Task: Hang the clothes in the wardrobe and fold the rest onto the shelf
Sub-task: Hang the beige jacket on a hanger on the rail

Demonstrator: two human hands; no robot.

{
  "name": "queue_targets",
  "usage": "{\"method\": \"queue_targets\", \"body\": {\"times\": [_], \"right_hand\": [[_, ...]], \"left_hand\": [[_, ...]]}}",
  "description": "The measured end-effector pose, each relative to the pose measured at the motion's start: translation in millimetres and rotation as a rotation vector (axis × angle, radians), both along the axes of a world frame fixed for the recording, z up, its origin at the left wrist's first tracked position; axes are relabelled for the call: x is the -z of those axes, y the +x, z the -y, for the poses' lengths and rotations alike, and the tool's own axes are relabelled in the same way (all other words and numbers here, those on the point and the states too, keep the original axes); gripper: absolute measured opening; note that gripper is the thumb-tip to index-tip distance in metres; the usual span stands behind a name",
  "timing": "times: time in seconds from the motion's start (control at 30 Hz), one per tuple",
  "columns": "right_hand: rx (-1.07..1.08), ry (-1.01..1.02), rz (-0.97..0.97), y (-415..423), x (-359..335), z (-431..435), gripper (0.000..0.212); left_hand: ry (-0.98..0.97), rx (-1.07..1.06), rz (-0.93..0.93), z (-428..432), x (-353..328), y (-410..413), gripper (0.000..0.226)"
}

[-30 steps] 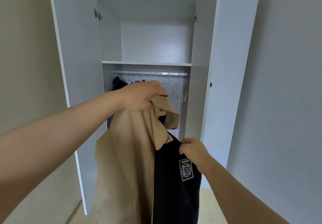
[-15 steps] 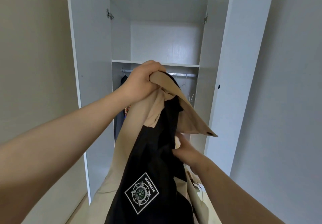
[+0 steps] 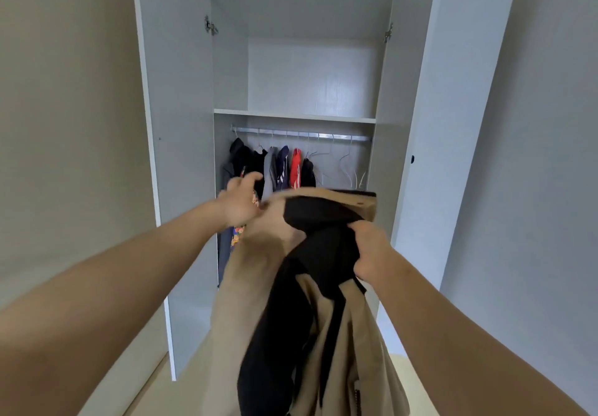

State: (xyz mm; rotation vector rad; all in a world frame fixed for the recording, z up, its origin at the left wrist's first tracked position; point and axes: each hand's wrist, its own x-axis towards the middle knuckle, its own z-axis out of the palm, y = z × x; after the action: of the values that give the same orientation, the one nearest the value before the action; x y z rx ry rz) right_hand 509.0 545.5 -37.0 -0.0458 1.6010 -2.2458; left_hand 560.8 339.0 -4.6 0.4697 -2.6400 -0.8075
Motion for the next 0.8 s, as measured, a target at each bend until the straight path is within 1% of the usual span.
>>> {"method": "queue_targets", "body": {"times": [0.03, 0.1, 0.13, 0.17, 0.2, 0.23, 0.3, 0.33, 0.37, 0.4, 0.43, 0.47, 0.5, 0.53, 0.6, 0.67, 0.7, 0.8], "right_hand": [[0.031, -0.062, 0.035, -2.5, -2.5, 2.8, 0.029], [0.111, -0.218, 0.137, -5.7, -4.6, 7.6, 0.035], [0.147, -0.285, 0.186, -5.4, -5.5, 10.8, 0.035], [0.167, -0.340, 0.211, -5.2, -6.1, 13.5, 0.034], [0.171, -0.395, 0.215, -3.9, -7.2, 15.8, 0.031], [0.173, -0.443, 0.216, -2.6, -8.5, 18.3, 0.028], [0.159, -0.521, 0.205, 1.9, -12.1, 21.5, 0.025], [0.152, -0.542, 0.194, 3.8, -15.0, 22.3, 0.021], [0.143, -0.546, 0.184, 5.6, -18.1, 22.9, 0.018], [0.134, -0.546, 0.175, 6.6, -20.8, 22.4, 0.018], [0.130, -0.516, 0.159, 4.5, -22.3, 21.2, 0.017], [0.124, -0.477, 0.135, 2.6, -23.4, 19.1, 0.013], [0.124, -0.404, 0.092, 0.4, -23.8, 16.0, 0.014], [0.115, -0.306, 0.038, -2.6, -24.9, 13.1, 0.016], [0.067, -0.112, -0.088, -5.3, -26.3, 8.2, 0.009], [0.005, 0.032, -0.248, -6.1, -21.5, 4.5, 0.011], [-0.006, 0.096, -0.350, -5.8, -15.8, 3.4, 0.017], [-0.123, 0.188, -0.675, -0.4, 5.5, -4.3, 0.045]], "left_hand": [[0.042, 0.030, -0.031, -9.5, 6.3, 0.9, 0.058], [0.196, 0.169, -0.087, -31.6, 12.7, 5.6, 0.027], [0.273, 0.251, -0.060, -41.6, 14.6, 10.4, 0.018], [0.327, 0.332, -0.010, -50.7, 17.4, 14.6, 0.018], [0.359, 0.404, 0.039, -57.0, 23.6, 17.3, 0.024], [0.380, 0.462, 0.081, -61.5, 32.6, 19.1, 0.040], [0.405, 0.536, 0.191, -69.2, 57.9, 20.2, 0.089], [0.354, 0.549, 0.283, -74.5, 69.7, 20.6, 0.106], [0.258, 0.533, 0.364, -78.9, 78.1, 20.8, 0.112], [0.171, 0.492, 0.397, -78.7, 83.0, 20.0, 0.107], [0.149, 0.447, 0.359, -75.3, 82.5, 18.5, 0.091], [0.183, 0.397, 0.273, -70.5, 77.7, 15.7, 0.065], [0.242, 0.335, 0.169, -66.0, 70.8, 12.7, 0.042], [0.351, 0.275, 0.052, -63.0, 63.1, 10.0, 0.034], [0.653, 0.194, -0.143, -63.6, 44.5, 3.8, 0.038], [0.872, 0.227, -0.255, -72.6, 21.1, -1.1, 0.033], [0.917, 0.236, -0.287, -76.4, 9.4, -2.8, 0.033], [0.889, 0.271, -0.354, -80.9, -21.2, -8.2, 0.039]]}}
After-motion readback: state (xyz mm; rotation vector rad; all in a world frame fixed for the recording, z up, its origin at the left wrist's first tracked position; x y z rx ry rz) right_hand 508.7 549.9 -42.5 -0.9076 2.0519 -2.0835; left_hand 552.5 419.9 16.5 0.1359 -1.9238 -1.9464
